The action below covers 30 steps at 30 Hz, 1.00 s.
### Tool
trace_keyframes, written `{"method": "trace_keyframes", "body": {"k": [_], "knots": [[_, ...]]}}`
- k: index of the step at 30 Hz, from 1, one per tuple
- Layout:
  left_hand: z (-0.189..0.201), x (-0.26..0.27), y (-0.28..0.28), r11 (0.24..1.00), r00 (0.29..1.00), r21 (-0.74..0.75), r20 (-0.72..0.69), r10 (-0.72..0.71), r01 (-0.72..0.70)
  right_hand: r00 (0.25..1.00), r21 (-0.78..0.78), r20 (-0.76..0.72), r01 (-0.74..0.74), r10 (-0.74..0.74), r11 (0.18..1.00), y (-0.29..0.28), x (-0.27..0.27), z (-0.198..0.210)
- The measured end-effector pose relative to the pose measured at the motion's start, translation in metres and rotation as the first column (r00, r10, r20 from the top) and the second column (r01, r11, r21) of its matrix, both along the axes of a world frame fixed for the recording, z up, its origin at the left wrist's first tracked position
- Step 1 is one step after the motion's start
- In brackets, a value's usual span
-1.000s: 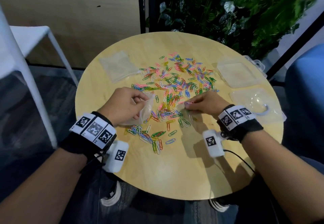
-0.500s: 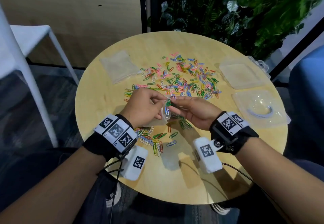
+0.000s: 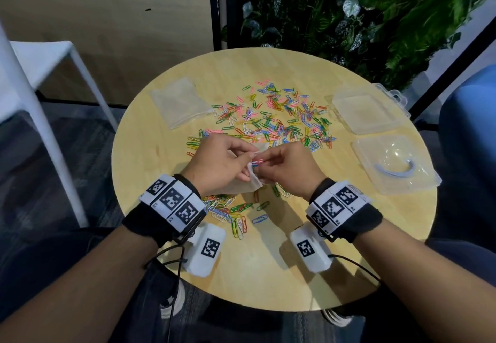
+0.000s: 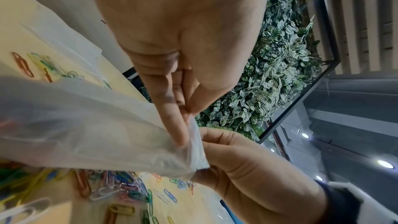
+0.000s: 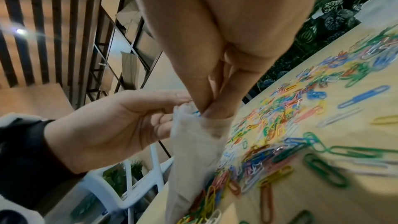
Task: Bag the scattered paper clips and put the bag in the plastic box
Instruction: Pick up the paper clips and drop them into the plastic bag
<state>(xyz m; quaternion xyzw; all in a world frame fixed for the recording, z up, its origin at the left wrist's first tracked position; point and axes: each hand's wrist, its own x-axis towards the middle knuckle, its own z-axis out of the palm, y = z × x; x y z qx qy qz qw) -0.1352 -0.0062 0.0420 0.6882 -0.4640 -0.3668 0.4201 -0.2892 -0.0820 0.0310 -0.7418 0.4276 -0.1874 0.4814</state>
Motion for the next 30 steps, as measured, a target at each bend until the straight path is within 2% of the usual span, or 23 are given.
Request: {"method": "trace_keyframes", "body": {"k": [4, 8, 12, 15, 17, 20, 23, 24, 25, 26, 28, 30], "knots": [[0.002, -0.001, 0.0, 1.0, 1.0, 0.006, 0.019, -0.006, 0.005, 0.996, -0.13, -0.074, -0.053, 0.043, 0.99, -0.001, -0.001, 0.003], [0.001, 0.002, 0.0, 1.0, 1.0, 0.0, 0.019, 0.0, 0.0, 0.994, -0.101, -0.103, -0.046, 0.036, 0.994, -0.004, -0.001, 0.001], [0.002, 0.003, -0.001, 1.0, 1.0, 0.0, 0.014, -0.01, 0.01, 0.994, -0.259, -0.09, -0.089, 0.068, 0.962, 0.0, -0.001, 0.001], [0.002, 0.003, -0.001, 1.0, 1.0, 0.003, 0.005, -0.017, 0.017, 0.98, -0.361, -0.146, -0.178, 0.133, 0.916, 0.002, 0.0, 0.002], [0.003, 0.005, -0.001, 1.0, 1.0, 0.002, 0.009, -0.018, 0.018, 0.968, -0.31, -0.158, -0.235, 0.194, 0.921, 0.0, -0.002, 0.004], [0.004, 0.01, -0.001, 1.0, 1.0, -0.008, 0.022, -0.015, 0.015, 0.963, -0.224, -0.07, -0.269, 0.26, 0.937, -0.003, -0.005, 0.013], [0.007, 0.017, 0.002, 0.999, 1.0, -0.039, 0.02, 0.008, -0.008, 0.99, -0.152, 0.014, -0.136, 0.14, 0.979, -0.017, -0.017, 0.02], [0.009, 0.02, 0.003, 0.999, 1.0, -0.047, 0.02, 0.019, -0.018, 0.995, -0.148, -0.032, -0.096, 0.092, 0.984, -0.025, -0.025, 0.019], [0.011, 0.024, 0.004, 0.998, 0.999, -0.055, 0.016, 0.029, -0.029, 0.986, -0.148, -0.152, -0.085, 0.063, 0.985, -0.032, -0.033, 0.019], [0.012, 0.028, 0.005, 0.997, 0.999, -0.065, 0.01, 0.039, -0.038, 0.947, -0.134, -0.316, -0.104, 0.057, 0.986, -0.038, -0.042, 0.016], [0.016, 0.037, 0.008, 0.995, 0.998, -0.083, 0.01, 0.055, -0.054, 0.785, -0.005, -0.612, -0.125, 0.096, 0.992, -0.042, -0.055, 0.009], [0.02, 0.045, 0.009, 0.993, 0.997, -0.097, 0.019, 0.073, -0.071, 0.648, 0.028, -0.751, -0.165, 0.13, 0.986, -0.036, -0.056, 0.002]]}}
